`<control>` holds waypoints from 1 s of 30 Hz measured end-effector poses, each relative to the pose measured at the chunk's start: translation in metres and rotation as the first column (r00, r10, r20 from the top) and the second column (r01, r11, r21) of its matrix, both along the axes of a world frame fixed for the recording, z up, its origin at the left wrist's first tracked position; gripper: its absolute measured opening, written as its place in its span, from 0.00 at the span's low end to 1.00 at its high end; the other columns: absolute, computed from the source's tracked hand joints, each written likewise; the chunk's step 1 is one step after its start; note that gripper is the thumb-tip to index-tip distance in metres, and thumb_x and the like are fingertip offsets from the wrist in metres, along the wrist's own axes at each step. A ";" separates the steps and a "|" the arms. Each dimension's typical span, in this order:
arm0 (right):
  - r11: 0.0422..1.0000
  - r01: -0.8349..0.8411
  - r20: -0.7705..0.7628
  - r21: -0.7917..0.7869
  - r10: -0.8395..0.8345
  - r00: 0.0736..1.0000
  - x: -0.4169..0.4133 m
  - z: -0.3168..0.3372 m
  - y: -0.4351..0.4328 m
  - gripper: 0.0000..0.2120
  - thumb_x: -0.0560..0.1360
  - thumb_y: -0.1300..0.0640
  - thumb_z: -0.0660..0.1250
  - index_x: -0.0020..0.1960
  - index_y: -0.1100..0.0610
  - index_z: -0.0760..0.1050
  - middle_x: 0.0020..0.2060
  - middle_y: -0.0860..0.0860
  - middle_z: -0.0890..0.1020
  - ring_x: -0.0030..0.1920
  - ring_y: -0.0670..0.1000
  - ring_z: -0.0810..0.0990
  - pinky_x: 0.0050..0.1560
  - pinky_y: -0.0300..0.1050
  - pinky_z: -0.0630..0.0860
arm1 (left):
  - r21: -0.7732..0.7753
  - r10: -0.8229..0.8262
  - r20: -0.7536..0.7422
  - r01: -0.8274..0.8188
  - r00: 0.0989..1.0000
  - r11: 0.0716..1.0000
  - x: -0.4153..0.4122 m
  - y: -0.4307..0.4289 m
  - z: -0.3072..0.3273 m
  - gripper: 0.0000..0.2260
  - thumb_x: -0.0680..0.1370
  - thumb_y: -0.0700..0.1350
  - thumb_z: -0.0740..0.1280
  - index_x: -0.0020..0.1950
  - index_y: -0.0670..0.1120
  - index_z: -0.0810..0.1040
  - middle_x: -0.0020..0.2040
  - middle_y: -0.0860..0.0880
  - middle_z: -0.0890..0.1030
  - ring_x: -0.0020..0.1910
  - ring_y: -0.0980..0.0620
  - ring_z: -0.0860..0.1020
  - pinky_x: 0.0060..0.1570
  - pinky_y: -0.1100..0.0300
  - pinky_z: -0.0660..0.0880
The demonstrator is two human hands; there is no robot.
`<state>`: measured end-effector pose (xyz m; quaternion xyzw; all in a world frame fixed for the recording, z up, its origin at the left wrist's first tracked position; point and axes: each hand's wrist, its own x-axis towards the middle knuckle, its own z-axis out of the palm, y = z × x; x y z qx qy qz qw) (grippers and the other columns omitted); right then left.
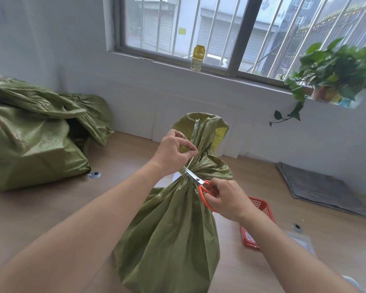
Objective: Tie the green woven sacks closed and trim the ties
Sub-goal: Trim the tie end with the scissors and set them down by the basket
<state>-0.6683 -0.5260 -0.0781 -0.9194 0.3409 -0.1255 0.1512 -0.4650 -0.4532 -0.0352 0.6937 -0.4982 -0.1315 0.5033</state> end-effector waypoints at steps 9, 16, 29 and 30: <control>1.000 0.004 -0.027 -0.031 -0.005 1.000 -0.002 0.003 0.002 0.12 0.77 0.49 0.67 0.38 0.52 0.74 0.31 0.47 0.76 0.29 0.47 0.70 0.31 0.39 0.66 | -0.004 -0.012 0.032 0.012 0.999 1.000 0.002 -0.002 -0.002 0.02 0.73 0.48 0.79 0.42 0.52 0.88 0.53 0.54 0.72 0.61 0.51 0.73 0.70 0.47 0.70; 0.997 0.033 -0.092 -0.067 -0.039 0.995 -0.004 0.012 0.007 0.09 0.76 0.49 0.66 0.39 0.51 0.73 0.33 0.47 0.77 0.32 0.49 0.73 0.35 0.47 0.75 | -0.012 0.030 0.046 -0.030 0.998 0.999 0.000 -0.001 -0.004 0.06 0.74 0.49 0.79 0.39 0.58 0.86 0.51 0.56 0.72 0.59 0.50 0.73 0.69 0.45 0.69; 0.996 0.039 -0.063 -0.074 -0.044 0.997 -0.008 0.011 0.010 0.10 0.77 0.46 0.66 0.41 0.50 0.72 0.34 0.46 0.77 0.33 0.49 0.74 0.33 0.44 0.71 | -0.012 0.043 0.011 -0.043 0.999 0.999 -0.005 0.000 0.000 0.06 0.74 0.49 0.78 0.39 0.59 0.85 0.52 0.53 0.73 0.60 0.50 0.73 0.70 0.45 0.69; 0.997 0.040 -0.061 -0.070 -0.044 0.997 -0.008 0.011 0.011 0.10 0.77 0.46 0.66 0.41 0.50 0.72 0.34 0.46 0.77 0.33 0.48 0.73 0.33 0.44 0.71 | -0.009 0.044 0.008 -0.044 0.999 0.999 -0.005 0.000 0.000 0.05 0.74 0.49 0.78 0.40 0.58 0.86 0.52 0.53 0.73 0.60 0.50 0.73 0.70 0.46 0.70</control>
